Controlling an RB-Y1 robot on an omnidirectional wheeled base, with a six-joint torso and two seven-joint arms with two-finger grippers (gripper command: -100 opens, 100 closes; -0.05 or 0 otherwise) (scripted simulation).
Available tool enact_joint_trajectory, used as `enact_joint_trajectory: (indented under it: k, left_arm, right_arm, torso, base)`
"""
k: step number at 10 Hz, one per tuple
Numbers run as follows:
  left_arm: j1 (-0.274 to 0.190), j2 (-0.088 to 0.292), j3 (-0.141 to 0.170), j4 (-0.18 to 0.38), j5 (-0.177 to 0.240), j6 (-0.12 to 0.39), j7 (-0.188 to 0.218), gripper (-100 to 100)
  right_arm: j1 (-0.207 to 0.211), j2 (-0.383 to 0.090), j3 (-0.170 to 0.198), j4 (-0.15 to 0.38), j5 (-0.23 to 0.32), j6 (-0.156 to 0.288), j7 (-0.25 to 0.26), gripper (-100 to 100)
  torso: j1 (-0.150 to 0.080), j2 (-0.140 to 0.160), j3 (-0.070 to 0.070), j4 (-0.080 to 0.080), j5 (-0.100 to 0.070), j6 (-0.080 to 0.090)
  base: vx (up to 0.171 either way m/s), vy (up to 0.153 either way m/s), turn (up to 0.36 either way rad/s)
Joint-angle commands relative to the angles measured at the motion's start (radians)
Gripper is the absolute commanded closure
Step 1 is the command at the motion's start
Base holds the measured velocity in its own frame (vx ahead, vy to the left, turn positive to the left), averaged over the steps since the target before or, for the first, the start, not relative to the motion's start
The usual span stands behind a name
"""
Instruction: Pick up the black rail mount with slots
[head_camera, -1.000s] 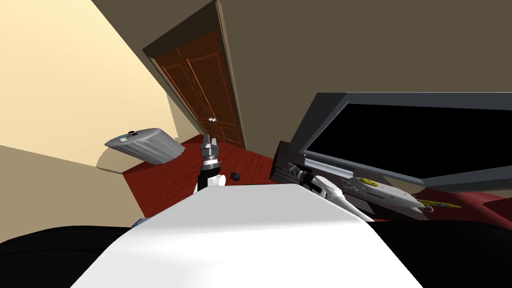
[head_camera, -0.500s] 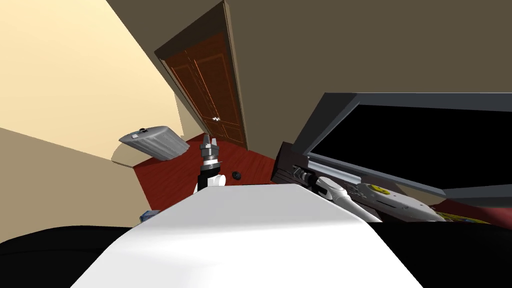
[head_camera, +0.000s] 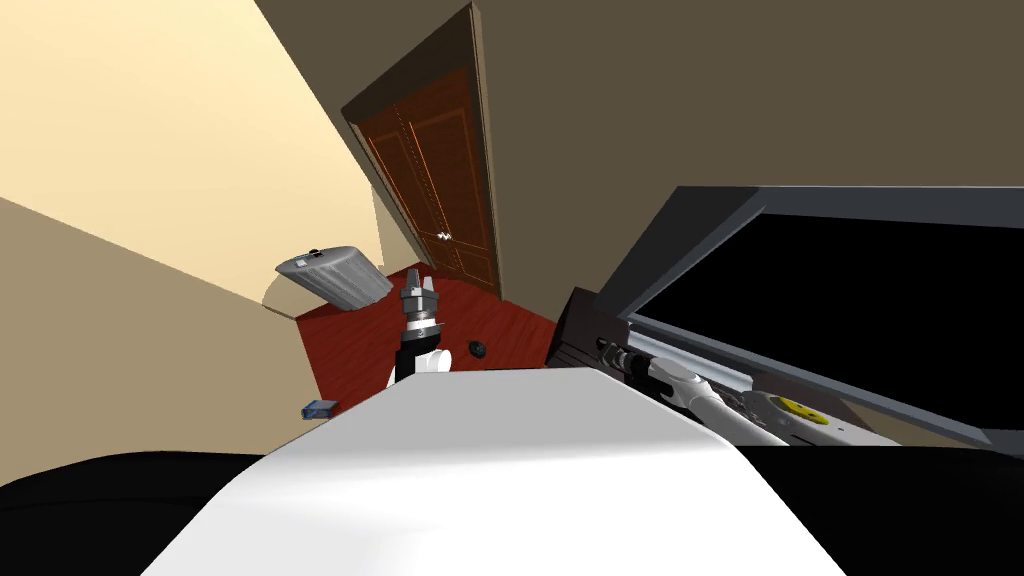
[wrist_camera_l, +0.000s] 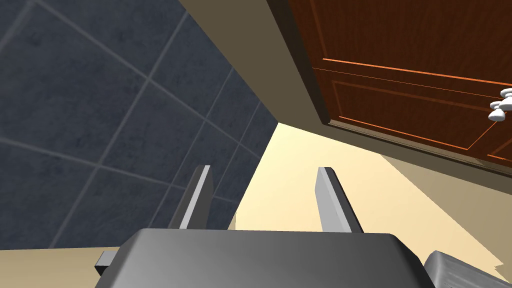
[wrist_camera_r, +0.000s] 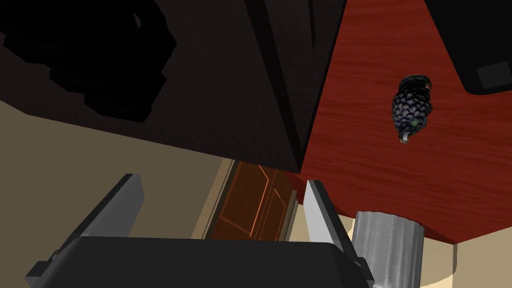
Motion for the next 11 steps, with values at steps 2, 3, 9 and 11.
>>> enact_joint_trajectory:
  k: [2, 3, 9, 11]
  left_arm:
    - [0.000, 0.000, 0.000, 0.000, 0.000, 0.000, 0.000, 0]
    - [0.000, 0.000, 0.000, 0.000, 0.000, 0.000, 0.000, 0]
    - [0.000, 0.000, 0.000, 0.000, 0.000, 0.000, 0.000, 0]
    - [0.000, 0.000, 0.000, 0.000, 0.000, 0.000, 0.000, 0]
  right_arm:
    - [-0.018, -0.019, -0.001, 0.071, 0.032, -0.021, 0.039, -100]
    - [-0.018, -0.019, -0.001, 0.082, 0.032, -0.021, 0.039, -100]
    - [-0.036, -0.066, 0.015, 0.207, 0.112, -0.034, 0.095, -100]
    - [-0.041, -0.079, 0.020, 0.240, 0.134, -0.038, 0.111, -100]
  torso:
    - [0.000, 0.001, 0.000, 0.000, 0.000, 0.000]
    - [0.001, 0.001, 0.001, 0.000, 0.000, -0.001]
    - [0.000, 0.001, 0.000, 0.000, 0.000, 0.000]
    - [0.000, 0.000, 0.000, 0.000, 0.000, -0.001]
  base:
    - [0.006, 0.004, 0.041]
    - [0.008, 0.000, 0.080]
    - [0.012, 0.000, 0.073]
    - [0.019, -0.004, 0.108]
